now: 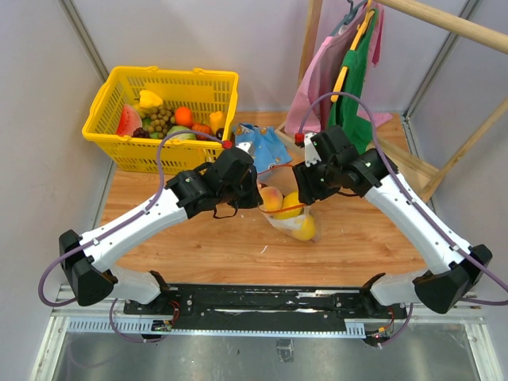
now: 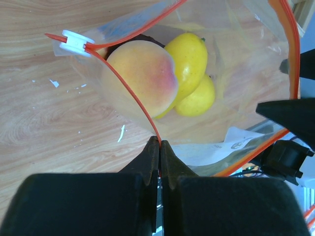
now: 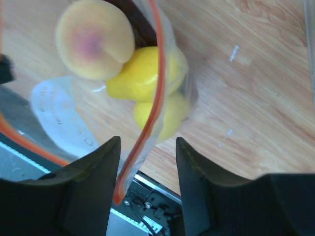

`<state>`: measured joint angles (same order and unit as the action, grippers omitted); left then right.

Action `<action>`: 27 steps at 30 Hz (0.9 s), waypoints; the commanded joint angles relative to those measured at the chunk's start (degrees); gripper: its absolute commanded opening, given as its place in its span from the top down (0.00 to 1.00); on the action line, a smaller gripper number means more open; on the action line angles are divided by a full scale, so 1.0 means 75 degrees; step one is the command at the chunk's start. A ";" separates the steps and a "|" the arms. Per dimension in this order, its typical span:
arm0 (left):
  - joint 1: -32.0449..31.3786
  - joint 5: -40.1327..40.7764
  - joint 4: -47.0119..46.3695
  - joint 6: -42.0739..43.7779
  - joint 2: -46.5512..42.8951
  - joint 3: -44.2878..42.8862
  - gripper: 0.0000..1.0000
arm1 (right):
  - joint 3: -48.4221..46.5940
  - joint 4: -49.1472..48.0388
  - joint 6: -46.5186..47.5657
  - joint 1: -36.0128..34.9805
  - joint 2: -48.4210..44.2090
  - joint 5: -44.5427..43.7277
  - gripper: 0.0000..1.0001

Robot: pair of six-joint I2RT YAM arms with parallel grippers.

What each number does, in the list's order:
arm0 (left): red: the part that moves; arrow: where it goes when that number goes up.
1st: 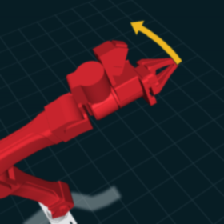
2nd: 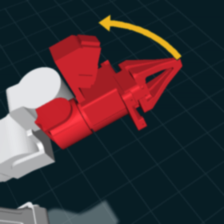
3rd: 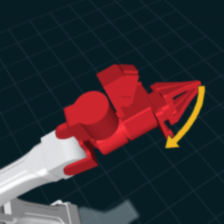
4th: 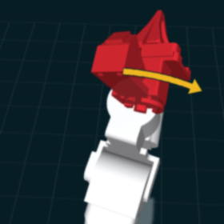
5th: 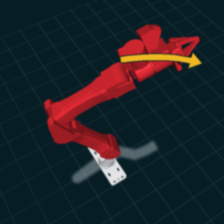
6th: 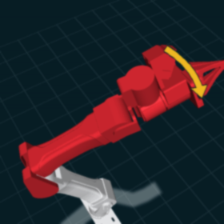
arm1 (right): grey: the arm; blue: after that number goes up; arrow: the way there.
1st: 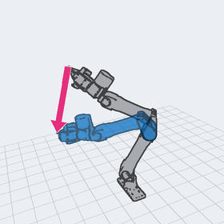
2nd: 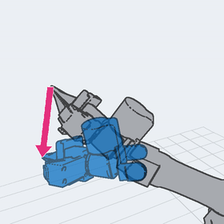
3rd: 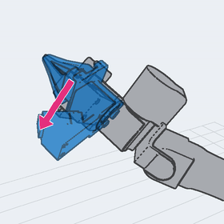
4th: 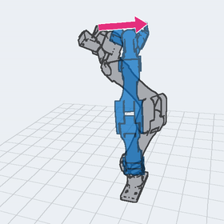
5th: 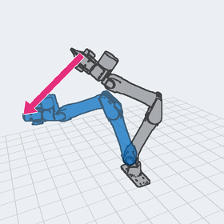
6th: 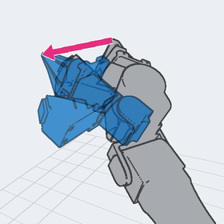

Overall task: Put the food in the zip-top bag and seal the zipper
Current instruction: Pick up the fake fruit from the bin.

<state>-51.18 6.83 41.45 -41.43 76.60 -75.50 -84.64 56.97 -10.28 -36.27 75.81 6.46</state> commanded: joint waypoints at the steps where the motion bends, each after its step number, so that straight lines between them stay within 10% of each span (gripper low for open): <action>1: 0.0003 0.0230 -0.0257 -0.0100 -0.0219 -0.0025 1.00 | -0.0466 0.1011 0.0008 -0.0133 0.0329 -0.1230 0.57; 8: 0.0005 0.0413 -0.0136 -0.0142 -0.0304 -0.0015 1.00 | -0.1025 0.1223 0.0278 -0.0140 0.0293 -0.1527 0.99; 18: 0.0003 0.0281 -0.0259 -0.0079 -0.0240 0.0033 0.99 | -0.1205 0.0859 0.0398 -0.0141 0.0219 -0.1491 0.99; 27: 0.0200 0.1110 0.0129 0.0399 -0.0466 -0.0555 0.65 | -0.0923 0.0514 0.0404 -0.0141 0.0038 -0.1310 0.99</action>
<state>-51.00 10.92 41.43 -40.93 75.64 -75.92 -91.92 62.59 -8.34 -36.64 78.30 -2.63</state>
